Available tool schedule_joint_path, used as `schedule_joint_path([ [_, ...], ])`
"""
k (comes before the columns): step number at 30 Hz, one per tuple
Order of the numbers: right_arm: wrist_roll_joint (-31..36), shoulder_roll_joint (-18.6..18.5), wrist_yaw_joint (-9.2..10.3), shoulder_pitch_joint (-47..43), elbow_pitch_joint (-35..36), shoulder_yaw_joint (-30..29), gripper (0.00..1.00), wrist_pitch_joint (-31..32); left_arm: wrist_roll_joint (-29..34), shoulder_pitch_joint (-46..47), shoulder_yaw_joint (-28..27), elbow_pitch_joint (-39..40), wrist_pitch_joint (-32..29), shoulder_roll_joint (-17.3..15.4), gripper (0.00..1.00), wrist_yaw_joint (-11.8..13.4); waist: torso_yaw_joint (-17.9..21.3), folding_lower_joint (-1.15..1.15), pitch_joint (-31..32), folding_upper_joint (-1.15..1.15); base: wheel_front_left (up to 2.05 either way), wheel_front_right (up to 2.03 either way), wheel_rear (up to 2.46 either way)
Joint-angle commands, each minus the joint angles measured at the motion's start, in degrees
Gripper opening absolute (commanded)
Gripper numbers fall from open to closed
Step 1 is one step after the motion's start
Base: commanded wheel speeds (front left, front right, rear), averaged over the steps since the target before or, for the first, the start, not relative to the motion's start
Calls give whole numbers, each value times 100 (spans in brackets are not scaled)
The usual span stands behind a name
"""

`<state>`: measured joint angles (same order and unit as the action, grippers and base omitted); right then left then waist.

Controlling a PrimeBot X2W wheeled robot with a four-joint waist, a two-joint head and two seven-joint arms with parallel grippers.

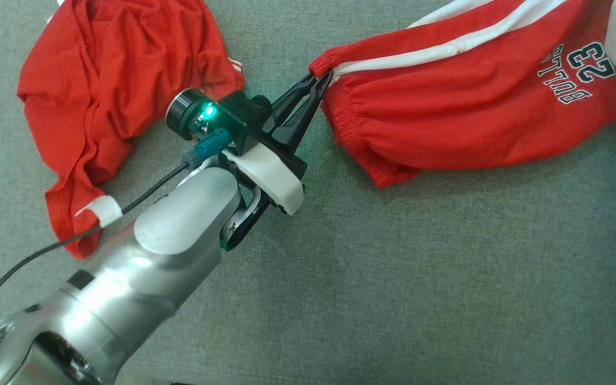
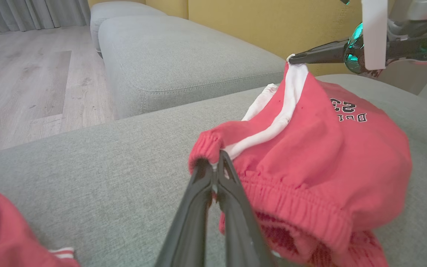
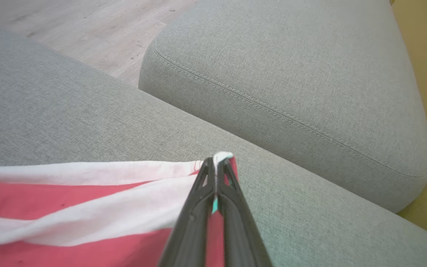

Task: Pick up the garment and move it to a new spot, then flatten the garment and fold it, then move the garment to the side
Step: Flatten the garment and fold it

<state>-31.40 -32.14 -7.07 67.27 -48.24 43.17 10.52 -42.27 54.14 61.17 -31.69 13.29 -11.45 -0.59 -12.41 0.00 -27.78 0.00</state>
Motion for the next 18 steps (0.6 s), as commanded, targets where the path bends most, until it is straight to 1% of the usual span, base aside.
schedule_joint_path([
  [1,-13,-10,-42,135,56,51,18,-165,69,236,-157,46,76,-99,0,-43,-10,0,-14,0,0,0,0],
  [2,-35,3,-42,170,-30,48,100,-247,77,246,-155,13,82,-89,0,-50,-14,0,-13,0,0,0,0],
  [3,-58,30,-42,193,-121,70,100,-280,89,252,-153,-27,87,-81,39,-46,-17,0,-3,0,0,0,0],
  [4,-100,68,-42,203,-210,82,100,-307,101,254,-150,-66,93,-75,100,-44,-14,0,15,0,0,0,0],
  [11,-360,168,-42,137,-624,221,100,-536,72,134,-261,-213,139,-94,100,-32,124,0,339,0,0,0,0],
  [18,-784,278,-42,-107,-735,131,100,-1102,-6,-191,-605,-112,166,-305,100,83,440,0,924,0,0,0,0],
])
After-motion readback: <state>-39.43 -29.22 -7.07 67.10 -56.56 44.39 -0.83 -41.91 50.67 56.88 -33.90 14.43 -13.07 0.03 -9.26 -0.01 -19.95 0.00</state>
